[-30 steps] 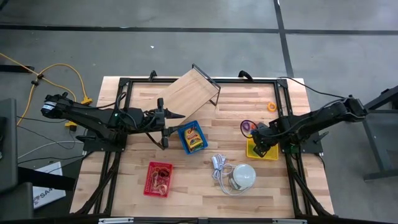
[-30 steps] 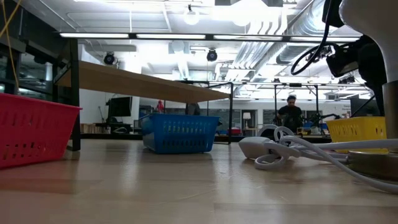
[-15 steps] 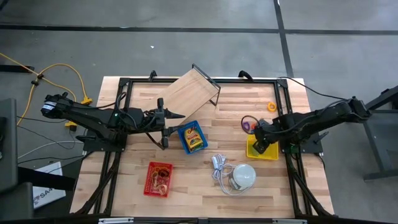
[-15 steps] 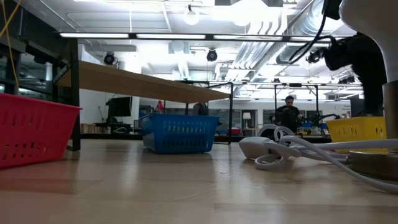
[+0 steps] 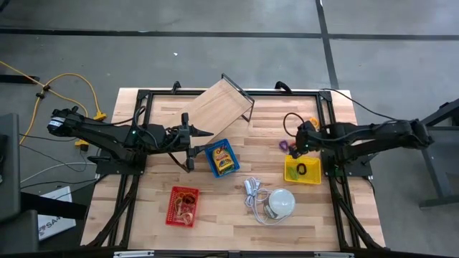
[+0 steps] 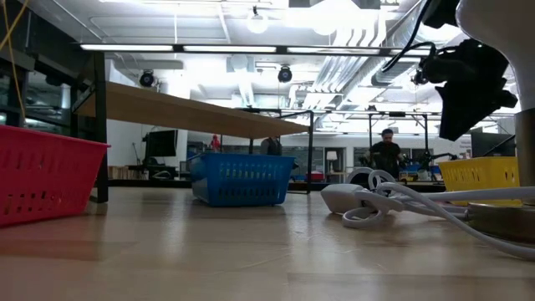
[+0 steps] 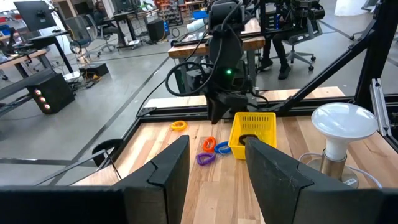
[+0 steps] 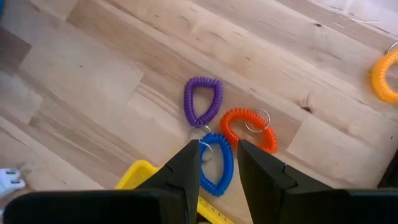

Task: Pick & Place Office Desk Supplies
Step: Put the yellow spring keychain into the yellow bin

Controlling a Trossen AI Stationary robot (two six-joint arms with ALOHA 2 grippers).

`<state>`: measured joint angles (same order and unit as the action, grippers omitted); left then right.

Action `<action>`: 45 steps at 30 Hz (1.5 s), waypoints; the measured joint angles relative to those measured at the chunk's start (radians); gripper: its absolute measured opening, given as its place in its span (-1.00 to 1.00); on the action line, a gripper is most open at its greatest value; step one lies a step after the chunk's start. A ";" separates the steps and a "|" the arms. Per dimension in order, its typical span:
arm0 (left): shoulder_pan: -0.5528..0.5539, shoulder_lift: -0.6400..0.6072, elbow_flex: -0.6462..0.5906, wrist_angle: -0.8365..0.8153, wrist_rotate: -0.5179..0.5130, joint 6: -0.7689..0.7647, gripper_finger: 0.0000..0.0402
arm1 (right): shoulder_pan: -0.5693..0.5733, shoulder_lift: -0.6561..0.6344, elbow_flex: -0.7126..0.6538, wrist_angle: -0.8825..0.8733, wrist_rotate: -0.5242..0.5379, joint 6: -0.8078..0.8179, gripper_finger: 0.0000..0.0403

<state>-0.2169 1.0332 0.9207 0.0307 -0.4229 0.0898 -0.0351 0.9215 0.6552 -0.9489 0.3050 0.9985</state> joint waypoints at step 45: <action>0.000 0.000 0.000 0.000 0.000 0.000 -0.25 | -0.755 0.231 0.000 0.137 -0.080 -0.299 -0.52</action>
<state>-0.2171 1.0332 0.9207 0.0303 -0.4231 0.0898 -0.7899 1.1523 0.6552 -0.8118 0.2251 0.6991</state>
